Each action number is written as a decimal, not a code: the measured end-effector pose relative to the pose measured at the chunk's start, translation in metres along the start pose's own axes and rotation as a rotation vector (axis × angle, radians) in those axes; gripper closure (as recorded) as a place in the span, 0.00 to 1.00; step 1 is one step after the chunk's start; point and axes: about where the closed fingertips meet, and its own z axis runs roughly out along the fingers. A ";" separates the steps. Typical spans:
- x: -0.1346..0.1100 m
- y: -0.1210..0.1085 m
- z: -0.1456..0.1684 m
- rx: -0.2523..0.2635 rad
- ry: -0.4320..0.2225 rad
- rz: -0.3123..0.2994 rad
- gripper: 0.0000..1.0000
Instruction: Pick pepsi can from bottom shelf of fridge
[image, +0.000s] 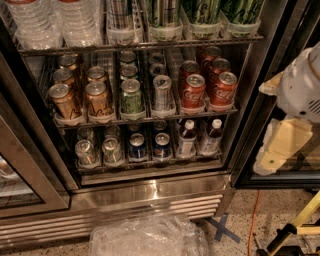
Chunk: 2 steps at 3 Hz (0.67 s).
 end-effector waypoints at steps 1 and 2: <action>-0.015 0.021 0.075 -0.063 -0.082 0.065 0.00; -0.015 0.021 0.076 -0.063 -0.082 0.066 0.00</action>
Offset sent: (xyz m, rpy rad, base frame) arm 0.0230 0.0569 -0.1163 0.1423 0.0970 -0.0111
